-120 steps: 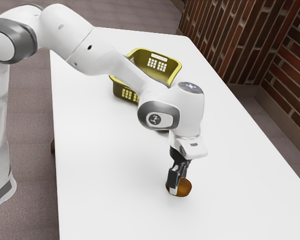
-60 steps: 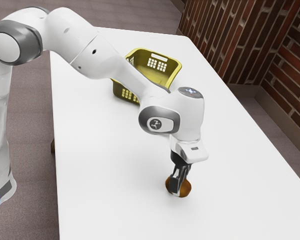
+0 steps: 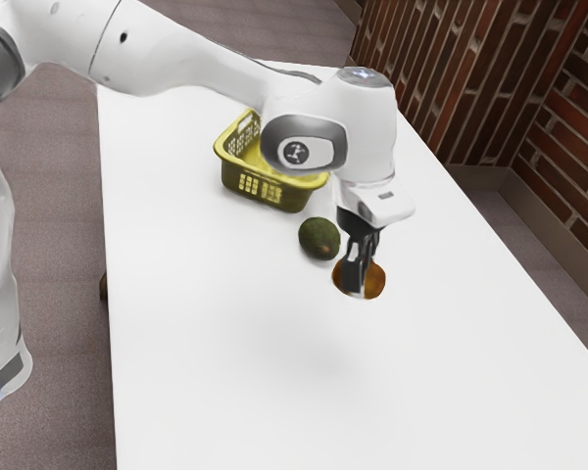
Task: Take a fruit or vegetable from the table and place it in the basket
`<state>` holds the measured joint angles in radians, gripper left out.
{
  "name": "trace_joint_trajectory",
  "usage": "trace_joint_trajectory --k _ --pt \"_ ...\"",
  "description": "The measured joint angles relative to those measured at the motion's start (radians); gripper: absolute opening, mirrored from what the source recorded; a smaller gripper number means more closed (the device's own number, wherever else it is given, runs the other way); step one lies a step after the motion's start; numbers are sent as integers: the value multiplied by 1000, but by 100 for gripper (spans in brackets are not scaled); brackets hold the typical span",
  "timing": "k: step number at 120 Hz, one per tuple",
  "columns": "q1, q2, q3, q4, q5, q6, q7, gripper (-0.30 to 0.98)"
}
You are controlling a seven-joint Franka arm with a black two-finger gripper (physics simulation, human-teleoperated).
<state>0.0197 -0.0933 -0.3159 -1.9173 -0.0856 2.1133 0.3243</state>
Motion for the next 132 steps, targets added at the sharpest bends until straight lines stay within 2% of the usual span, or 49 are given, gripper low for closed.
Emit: trace_joint_trajectory --k 16,51,70,112,132 --pt "21 -14 85 102 50 -125 -23 27" --pt "26 -37 320 187 126 -342 -74 27" --pt "28 -37 447 206 144 -433 -116 27" --pt "37 -30 632 225 148 -511 -179 27" --pt "73 -10 660 226 149 -499 -197 27"
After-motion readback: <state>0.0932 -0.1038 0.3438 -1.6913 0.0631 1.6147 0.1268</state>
